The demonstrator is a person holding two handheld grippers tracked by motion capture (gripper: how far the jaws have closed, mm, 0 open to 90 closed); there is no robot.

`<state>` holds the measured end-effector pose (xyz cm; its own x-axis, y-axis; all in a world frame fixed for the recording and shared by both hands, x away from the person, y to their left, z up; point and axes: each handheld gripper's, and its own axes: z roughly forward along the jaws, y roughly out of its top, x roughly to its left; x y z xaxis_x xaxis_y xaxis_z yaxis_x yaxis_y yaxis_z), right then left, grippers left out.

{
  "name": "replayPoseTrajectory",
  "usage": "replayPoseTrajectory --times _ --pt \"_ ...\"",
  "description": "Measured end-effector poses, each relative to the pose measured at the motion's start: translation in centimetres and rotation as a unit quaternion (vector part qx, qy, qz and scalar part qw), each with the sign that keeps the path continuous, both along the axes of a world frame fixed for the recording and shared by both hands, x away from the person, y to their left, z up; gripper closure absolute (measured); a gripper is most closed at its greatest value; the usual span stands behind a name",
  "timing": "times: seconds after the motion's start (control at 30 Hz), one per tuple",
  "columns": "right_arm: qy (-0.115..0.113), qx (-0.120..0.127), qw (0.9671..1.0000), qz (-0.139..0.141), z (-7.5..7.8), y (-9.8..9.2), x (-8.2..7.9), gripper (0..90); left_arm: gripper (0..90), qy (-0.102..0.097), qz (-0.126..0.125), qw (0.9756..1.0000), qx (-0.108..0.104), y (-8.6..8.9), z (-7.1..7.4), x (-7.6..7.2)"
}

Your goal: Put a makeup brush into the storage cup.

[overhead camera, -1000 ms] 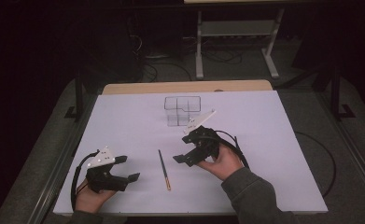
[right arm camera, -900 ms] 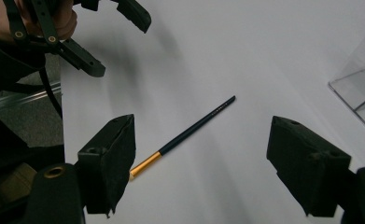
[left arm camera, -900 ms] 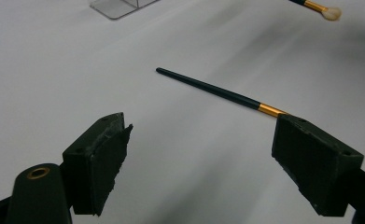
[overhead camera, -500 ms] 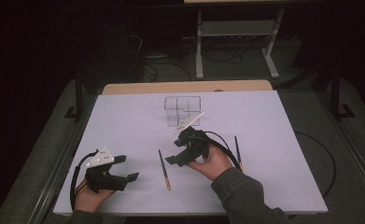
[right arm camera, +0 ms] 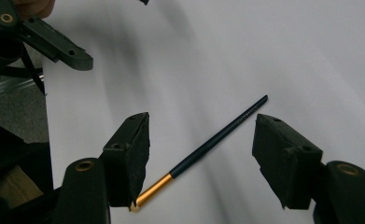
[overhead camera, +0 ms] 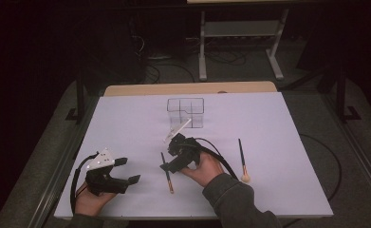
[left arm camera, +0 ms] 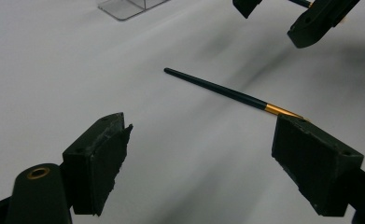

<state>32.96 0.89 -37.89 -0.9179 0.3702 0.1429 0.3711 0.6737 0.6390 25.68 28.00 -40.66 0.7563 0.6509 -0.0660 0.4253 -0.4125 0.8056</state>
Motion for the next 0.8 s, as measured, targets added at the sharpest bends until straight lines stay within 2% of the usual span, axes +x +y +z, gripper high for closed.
replayPoseTrajectory --times 0.17,0.27,0.4,0.63,0.8 --pt "0.006 -0.002 1.0000 -0.006 -0.5 0.4 0.1 37.6 17.3 0.000 0.005 1.0000 -0.001 0.1 0.0 0.0" --pt "0.009 -0.014 0.9998 -0.010 -0.8 0.7 0.1 38.6 17.3 0.000 0.006 1.0000 -0.003 0.0 0.1 0.0" --pt "0.011 -0.018 0.9997 -0.012 -1.1 0.9 0.0 42.7 17.3 -0.001 0.004 1.0000 -0.004 0.0 0.0 0.0" --pt "0.029 -0.028 0.9989 -0.024 -2.0 1.3 -0.1 45.4 17.3 0.000 0.004 1.0000 -0.002 0.0 0.0 0.1" --pt "0.034 -0.032 0.9987 -0.020 -2.6 1.7 0.0 46.7 17.3 0.001 0.003 1.0000 -0.003 0.1 -0.1 0.2"
